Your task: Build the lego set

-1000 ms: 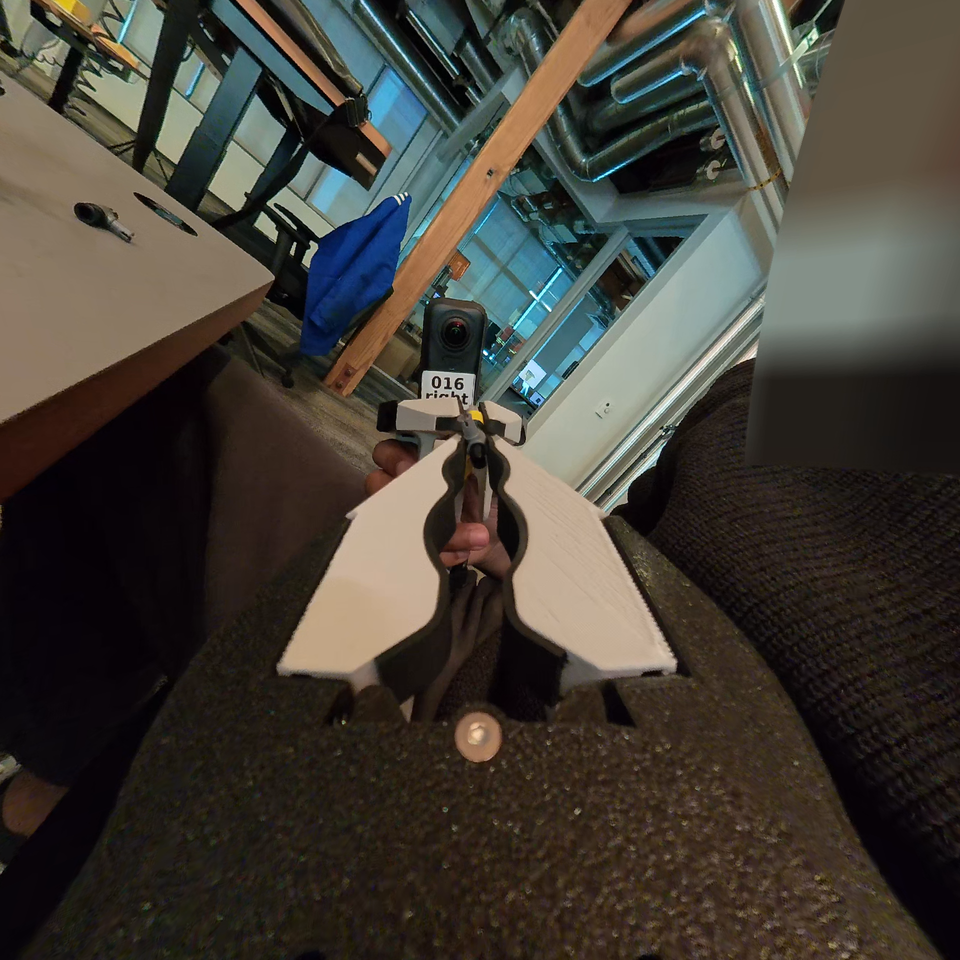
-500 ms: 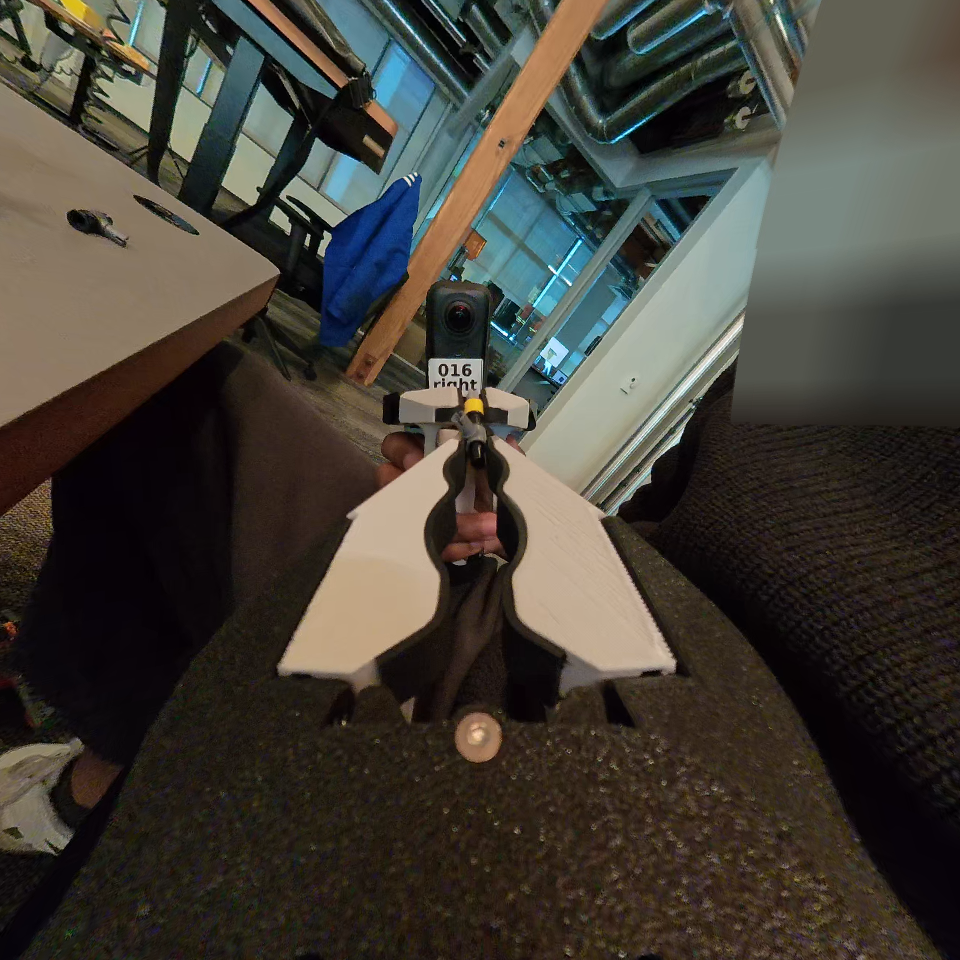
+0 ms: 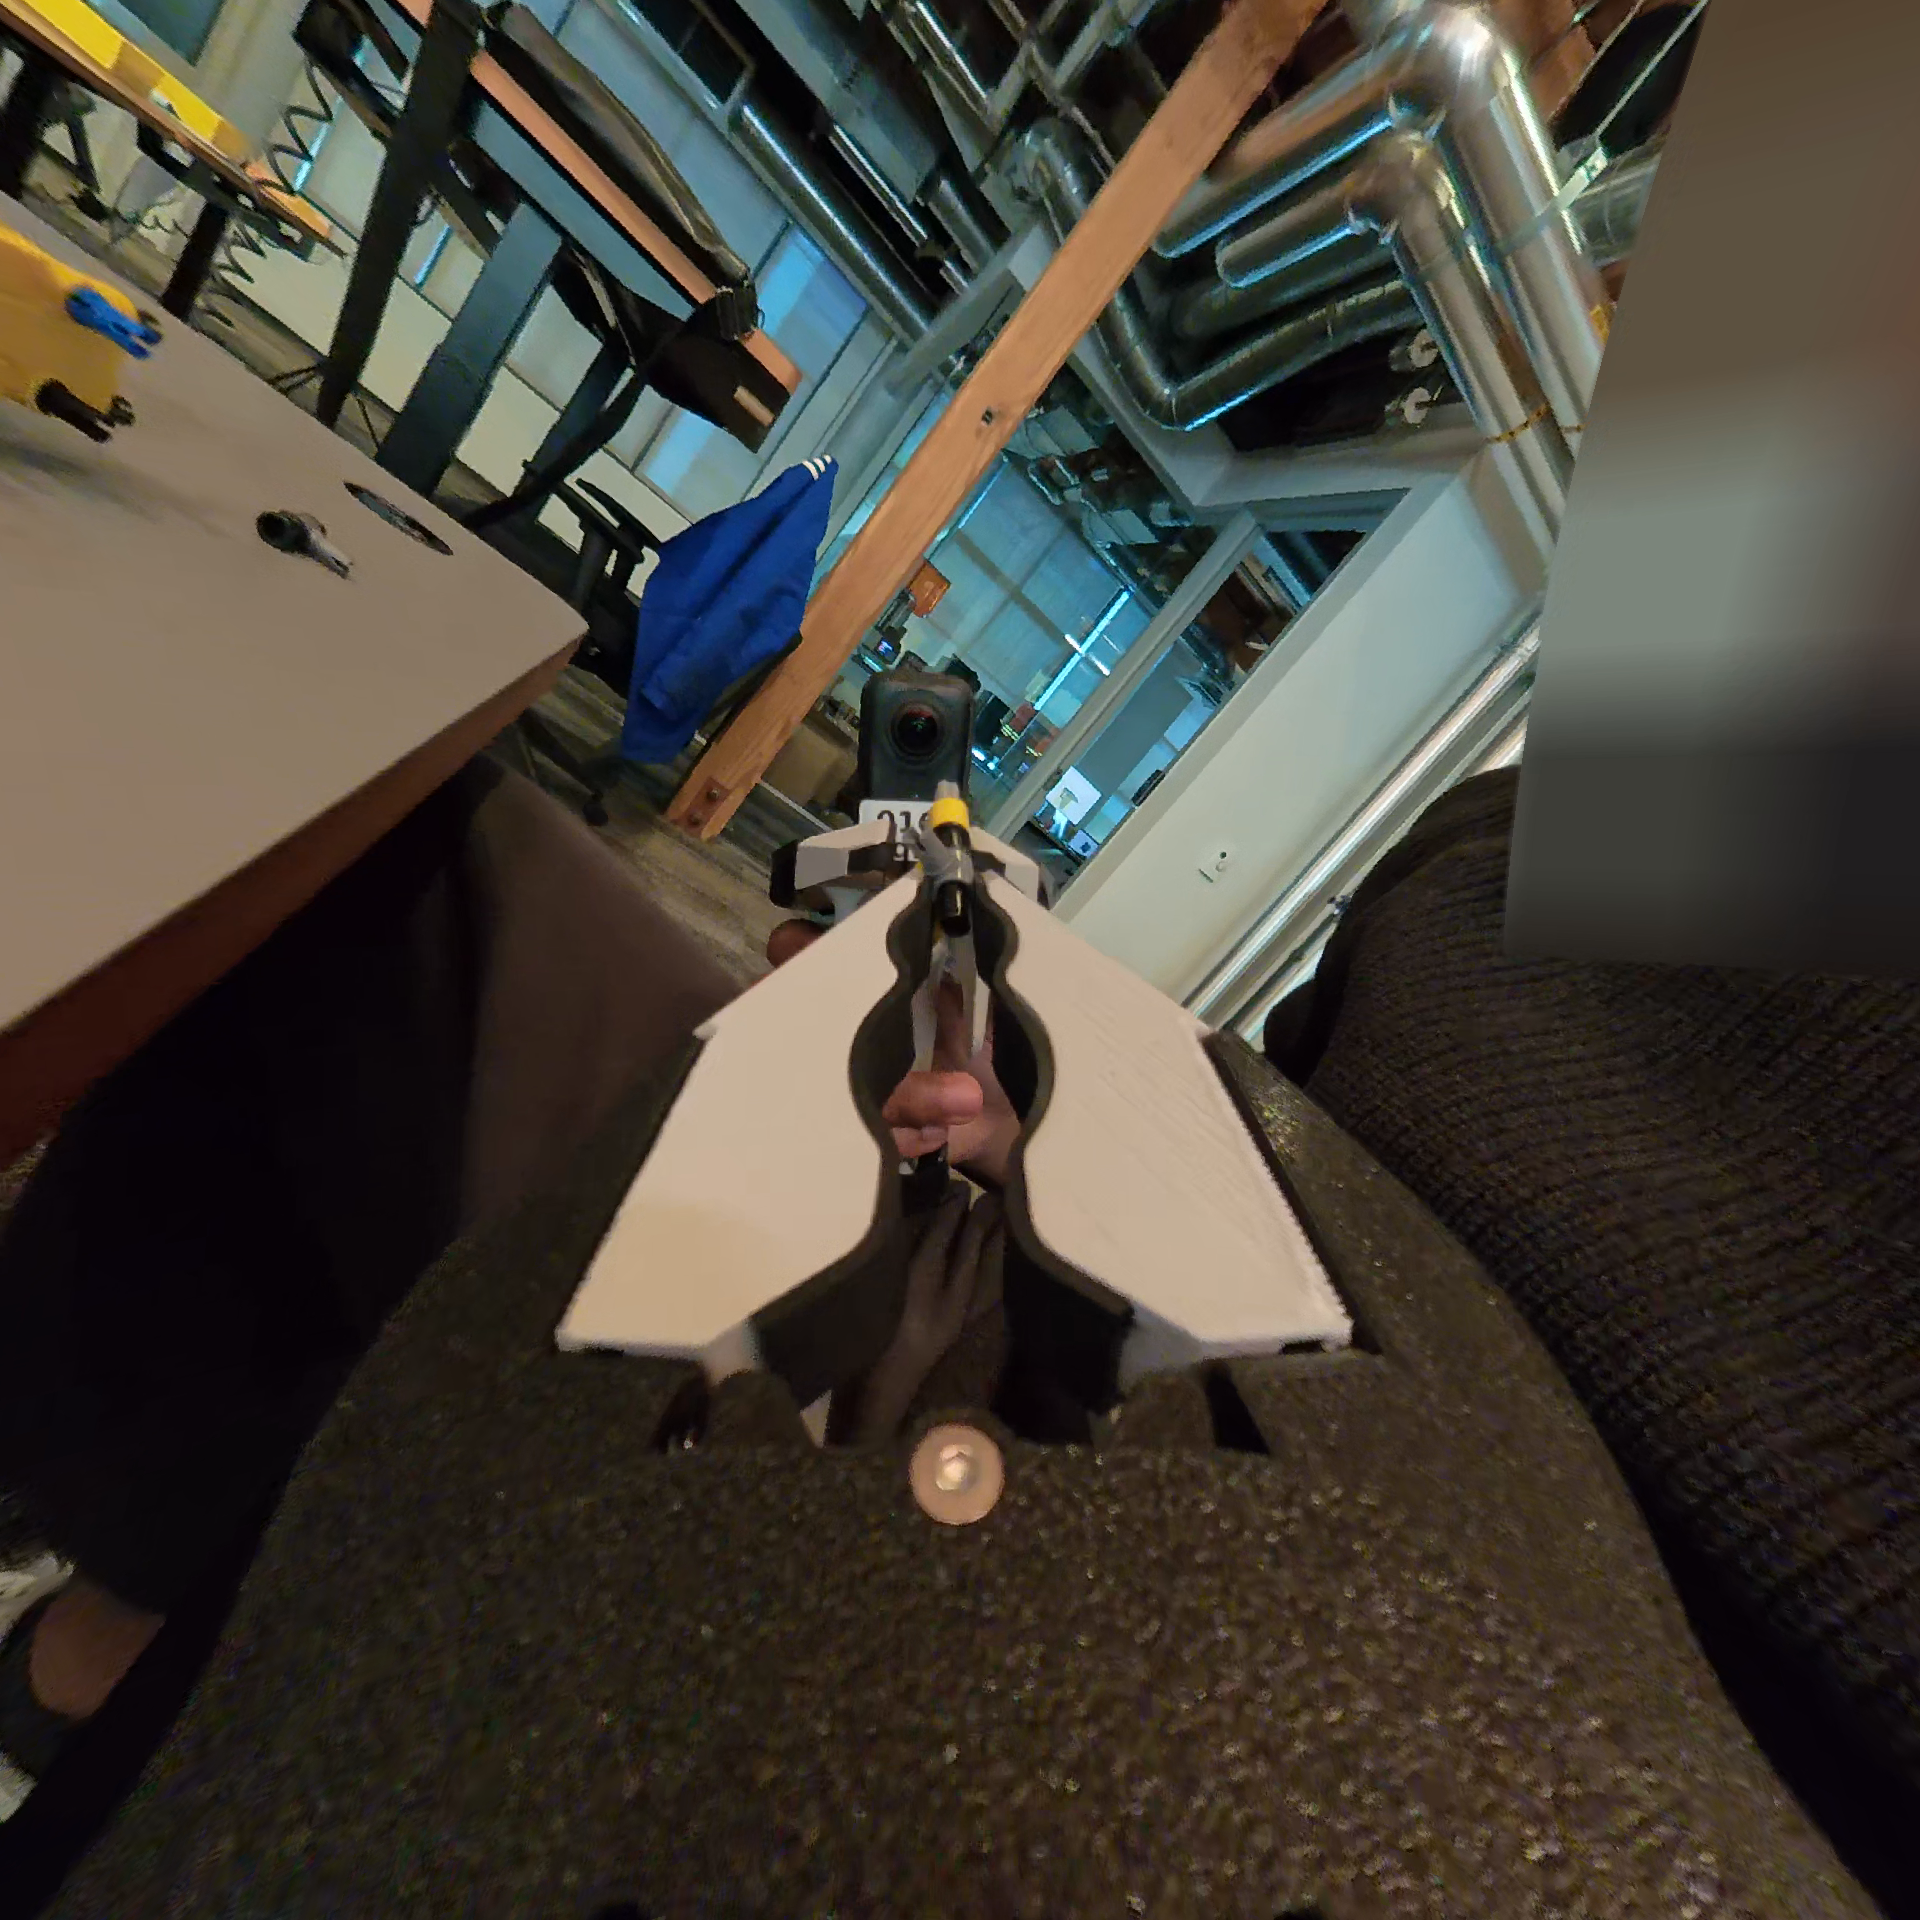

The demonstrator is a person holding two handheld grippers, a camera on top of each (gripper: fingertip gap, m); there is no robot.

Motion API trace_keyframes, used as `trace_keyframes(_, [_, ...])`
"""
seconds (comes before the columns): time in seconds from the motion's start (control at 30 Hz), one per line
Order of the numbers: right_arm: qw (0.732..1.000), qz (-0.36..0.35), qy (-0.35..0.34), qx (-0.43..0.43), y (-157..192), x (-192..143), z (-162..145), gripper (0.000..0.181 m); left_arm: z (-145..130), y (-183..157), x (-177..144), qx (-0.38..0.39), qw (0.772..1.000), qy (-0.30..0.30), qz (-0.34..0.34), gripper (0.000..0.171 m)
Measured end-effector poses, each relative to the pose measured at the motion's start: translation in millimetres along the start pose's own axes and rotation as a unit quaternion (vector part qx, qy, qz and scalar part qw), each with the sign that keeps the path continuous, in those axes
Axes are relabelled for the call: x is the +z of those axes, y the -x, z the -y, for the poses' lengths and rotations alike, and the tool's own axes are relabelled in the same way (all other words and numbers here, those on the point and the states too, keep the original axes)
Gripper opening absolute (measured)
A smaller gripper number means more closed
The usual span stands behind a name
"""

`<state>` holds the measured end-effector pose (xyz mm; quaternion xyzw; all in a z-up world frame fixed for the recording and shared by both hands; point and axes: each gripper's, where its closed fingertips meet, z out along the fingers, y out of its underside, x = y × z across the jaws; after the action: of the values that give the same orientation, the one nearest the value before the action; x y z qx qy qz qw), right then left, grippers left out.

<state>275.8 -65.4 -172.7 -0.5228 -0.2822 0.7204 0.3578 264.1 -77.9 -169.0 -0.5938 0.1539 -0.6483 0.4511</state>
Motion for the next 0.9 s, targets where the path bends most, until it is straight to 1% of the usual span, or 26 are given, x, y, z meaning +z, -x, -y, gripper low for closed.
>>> trace_keyframes(0.17, [1.0, -0.024, -0.009, -0.017, -7, -6, 7, 0.015, 10, 3, -5, 0.005, 1.0, -0.015, 0.015, 0.005])
trace_keyframes(0.23, [0.998, -0.055, -0.007, -0.041, -14, -11, 14, 0.015, 18, 6, -8, 0.002, 0.999, -0.021, 0.034, 0.005])
trace_keyframes(0.3, [0.991, -0.11, 0.002, -0.08, -28, -19, 27, 0.015, 31, 12, -14, -0.003, 0.998, -0.029, 0.064, 0.005])
trace_keyframes(0.43, [0.957, -0.229, 0.026, -0.178, -56, -42, 65, 0.015, 58, 20, -31, -0.019, 0.993, -0.022, 0.115, 0.005])
trace_keyframes(0.5, [0.936, -0.272, 0.053, -0.219, -68, -50, 84, 0.015, 67, 22, -37, -0.028, 0.991, -0.009, 0.131, 0.005])
trace_keyframes(0.57, [0.918, -0.3, 0.093, -0.243, -80, -51, 97, 0.015, 74, 26, -43, -0.033, 0.989, 0.011, 0.147, 0.005])
trace_keyframes(0.6, [0.91, -0.312, 0.117, -0.247, -88, -49, 99, 0.017, 77, 29, -46, -0.032, 0.987, 0.019, 0.156, 0.005])
trace_keyframes(0.67, [0.896, -0.331, 0.169, -0.244, -103, -44, 97, 0.027, 81, 35, -52, -0.043, 0.985, 0.036, 0.161, 0.006])
trace_keyframes(0.77, [0.874, -0.355, 0.242, -0.228, -126, -37, 82, 0.031, 91, 44, -66, -0.09, 0.982, 0.055, 0.159, 0.006])
trace_keyframes(0.83, [0.858, -0.373, 0.269, -0.227, -138, -37, 74, 0.037, 93, 51, -76, -0.12, 0.977, 0.08, 0.157, 0.006])
trace_keyframes(0.9, [0.851, -0.387, 0.274, -0.226, -145, -37, 72, 0.039, 92, 62, -84, -0.129, 0.97, 0.111, 0.171, 0.005])
